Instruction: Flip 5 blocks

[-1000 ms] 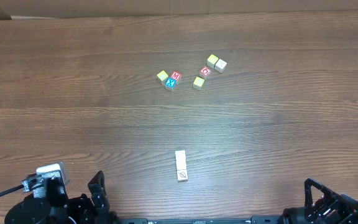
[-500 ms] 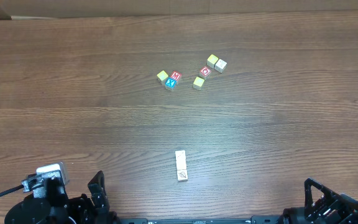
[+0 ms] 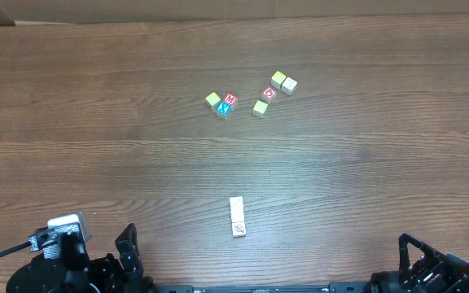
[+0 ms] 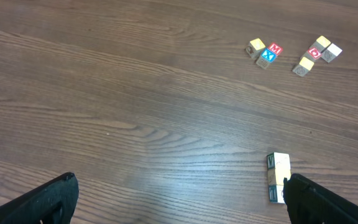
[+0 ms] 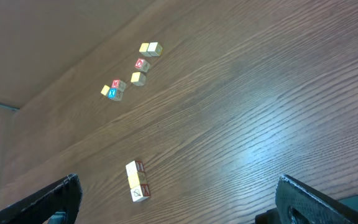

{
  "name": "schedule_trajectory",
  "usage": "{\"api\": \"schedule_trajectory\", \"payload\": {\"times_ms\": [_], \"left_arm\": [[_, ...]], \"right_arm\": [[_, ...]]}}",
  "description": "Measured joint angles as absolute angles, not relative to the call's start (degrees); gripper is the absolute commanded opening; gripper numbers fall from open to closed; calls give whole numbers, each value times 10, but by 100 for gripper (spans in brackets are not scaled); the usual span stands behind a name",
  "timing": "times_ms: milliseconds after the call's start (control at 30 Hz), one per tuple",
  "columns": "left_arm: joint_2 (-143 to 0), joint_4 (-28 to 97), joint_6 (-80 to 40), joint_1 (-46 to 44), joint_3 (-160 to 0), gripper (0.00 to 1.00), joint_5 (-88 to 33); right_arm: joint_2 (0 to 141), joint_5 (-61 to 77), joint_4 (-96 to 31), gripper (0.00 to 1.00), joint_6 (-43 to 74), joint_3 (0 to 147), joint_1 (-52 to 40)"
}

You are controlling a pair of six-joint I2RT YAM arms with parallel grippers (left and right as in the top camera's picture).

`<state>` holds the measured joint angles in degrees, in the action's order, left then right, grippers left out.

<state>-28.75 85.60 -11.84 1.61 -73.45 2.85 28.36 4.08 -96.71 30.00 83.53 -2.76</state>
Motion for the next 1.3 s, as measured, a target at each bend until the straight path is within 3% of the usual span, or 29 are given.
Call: {"api": "schedule_trajectory", "payload": {"times_ms": [300, 567, 1100, 1300], "left_arm": [[-288, 856, -118, 16, -735, 100, 29], [-288, 857, -118, 16, -735, 100, 29], [-288, 857, -118, 16, -735, 100, 29], [-288, 857, -119, 16, -735, 100, 29]], "right_arm": [[282, 35, -959, 100, 300, 835, -40], [201, 10, -746, 100, 226, 767, -54], [35, 78, -229, 100, 22, 292, -53], [23, 130, -126, 100, -38, 150, -54]]}}
